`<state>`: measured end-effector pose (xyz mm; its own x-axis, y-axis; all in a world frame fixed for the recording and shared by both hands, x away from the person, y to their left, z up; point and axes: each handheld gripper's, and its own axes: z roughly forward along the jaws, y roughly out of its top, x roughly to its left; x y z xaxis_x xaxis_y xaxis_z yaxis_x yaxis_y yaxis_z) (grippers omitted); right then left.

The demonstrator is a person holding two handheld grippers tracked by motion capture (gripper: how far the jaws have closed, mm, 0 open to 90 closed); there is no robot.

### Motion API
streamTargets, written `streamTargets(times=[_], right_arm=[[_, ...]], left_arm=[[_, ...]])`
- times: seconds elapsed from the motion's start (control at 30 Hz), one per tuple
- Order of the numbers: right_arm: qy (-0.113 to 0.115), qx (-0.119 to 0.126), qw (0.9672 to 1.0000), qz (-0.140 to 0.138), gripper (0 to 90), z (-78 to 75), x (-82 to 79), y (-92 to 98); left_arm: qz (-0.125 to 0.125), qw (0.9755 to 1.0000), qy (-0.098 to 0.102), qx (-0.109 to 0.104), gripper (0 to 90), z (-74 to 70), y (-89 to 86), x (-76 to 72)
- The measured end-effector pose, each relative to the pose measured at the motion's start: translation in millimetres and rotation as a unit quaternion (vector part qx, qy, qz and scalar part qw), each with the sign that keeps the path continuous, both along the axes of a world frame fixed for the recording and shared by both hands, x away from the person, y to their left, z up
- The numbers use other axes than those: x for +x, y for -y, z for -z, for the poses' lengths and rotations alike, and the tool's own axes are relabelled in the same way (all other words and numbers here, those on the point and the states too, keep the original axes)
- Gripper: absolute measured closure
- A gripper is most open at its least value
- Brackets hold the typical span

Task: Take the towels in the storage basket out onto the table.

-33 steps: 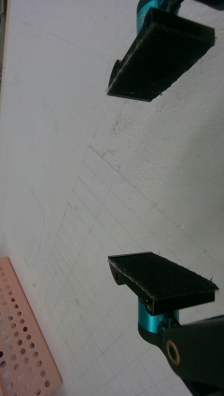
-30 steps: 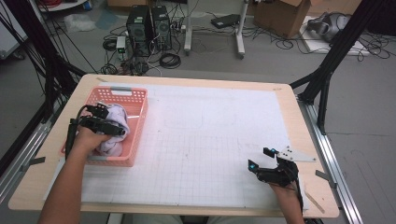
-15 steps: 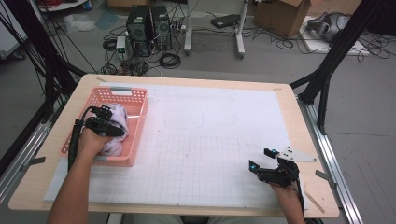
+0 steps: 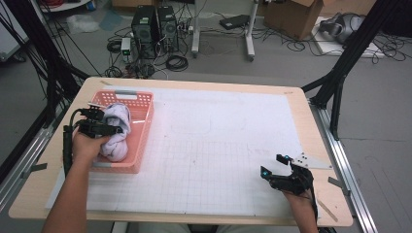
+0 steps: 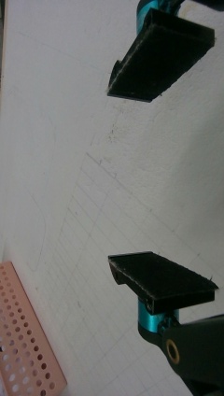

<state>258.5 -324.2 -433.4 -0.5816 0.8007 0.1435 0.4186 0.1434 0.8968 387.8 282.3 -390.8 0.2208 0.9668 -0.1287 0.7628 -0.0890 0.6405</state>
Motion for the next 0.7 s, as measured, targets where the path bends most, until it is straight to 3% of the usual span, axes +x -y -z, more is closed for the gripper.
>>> streamTargets(times=[0.1, 0.23, 0.4, 0.57, 0.7], right_arm=[[0.004, 0.000, 1.0000, -0.001, 14.9, -0.8, -0.6, -0.1], [0.000, 0.003, 1.0000, -0.002, 14.9, -1.0, -0.8, -1.0], [0.001, 0.001, 1.0000, -0.005, 14.9, -0.6, -0.8, -1.7], [0.003, 0.000, 1.0000, -0.005, 14.9, -0.6, -0.6, -1.3], [0.003, -0.002, 1.0000, -0.007, 14.9, -0.5, -0.7, -2.4]], left_arm=[[0.007, 0.9998, 0.016, -0.005, 58.0, -3.4, -0.9, -3.4], [0.007, 0.9981, 0.059, -0.014, 58.0, -10.7, -4.8, -11.5], [0.016, 0.9924, 0.115, -0.040, 57.8, -20.5, -9.7, -26.2], [0.026, 0.9839, 0.167, -0.059, 57.5, -28.3, -11.1, -39.3], [0.044, 0.9738, 0.210, -0.076, 57.3, -34.8, -7.8, -48.5]])
